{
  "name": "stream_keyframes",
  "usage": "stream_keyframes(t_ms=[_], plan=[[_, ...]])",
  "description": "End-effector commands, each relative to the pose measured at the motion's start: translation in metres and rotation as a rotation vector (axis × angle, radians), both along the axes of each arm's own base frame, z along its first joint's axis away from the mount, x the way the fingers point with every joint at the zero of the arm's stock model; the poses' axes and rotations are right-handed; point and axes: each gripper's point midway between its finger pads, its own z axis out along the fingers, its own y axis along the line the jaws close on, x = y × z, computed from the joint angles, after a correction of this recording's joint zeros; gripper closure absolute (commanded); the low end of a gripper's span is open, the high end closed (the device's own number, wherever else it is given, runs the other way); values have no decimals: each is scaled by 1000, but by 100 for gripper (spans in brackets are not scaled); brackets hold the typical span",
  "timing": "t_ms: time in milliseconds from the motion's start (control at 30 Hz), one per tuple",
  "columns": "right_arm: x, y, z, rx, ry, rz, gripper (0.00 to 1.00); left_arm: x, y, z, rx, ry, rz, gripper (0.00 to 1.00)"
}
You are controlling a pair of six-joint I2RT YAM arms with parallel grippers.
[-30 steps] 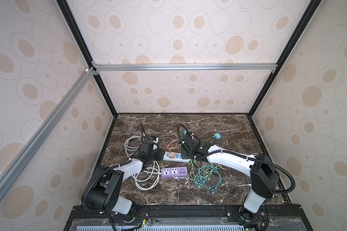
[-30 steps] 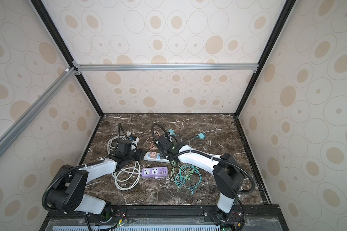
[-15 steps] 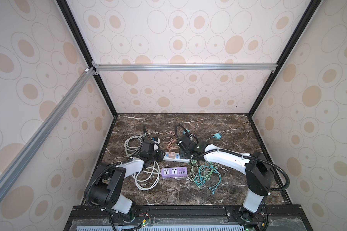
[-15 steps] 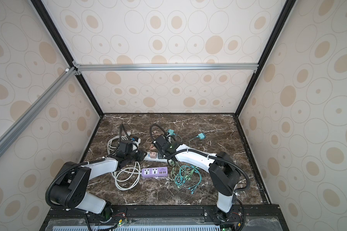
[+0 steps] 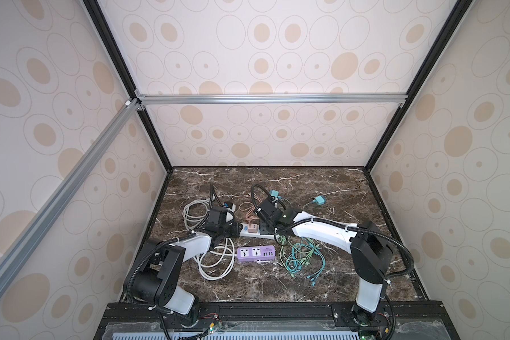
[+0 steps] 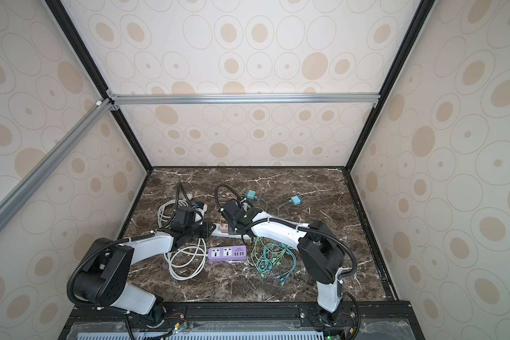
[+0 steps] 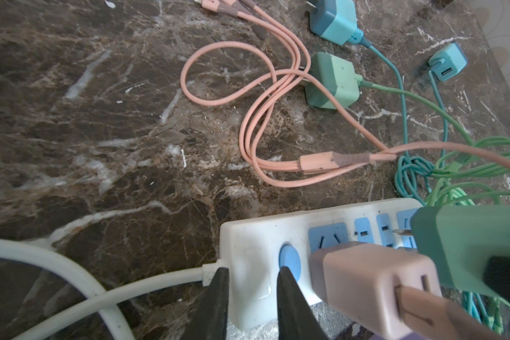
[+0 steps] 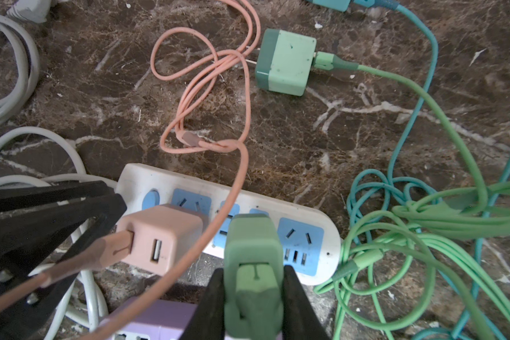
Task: Insert the plug
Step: 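Align the charger prongs over the socket beside the pink charger with the right gripper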
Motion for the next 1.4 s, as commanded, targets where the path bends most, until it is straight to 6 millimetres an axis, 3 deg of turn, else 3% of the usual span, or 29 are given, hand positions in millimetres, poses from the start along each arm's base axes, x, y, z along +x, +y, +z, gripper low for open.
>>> stream_keyframes(t_ms=[0,267,1367], plan=[[-1,1,-1,-19,9,-20,100,1,0,-2,-1,-3,-10,72],[-1,-8,-3,-46,-4,-62,100,0,1,-6,-2,4,-9,72],[-4,-2,-15,-27,31,-137,100,-5,1,-15,-26,15,-11,73]])
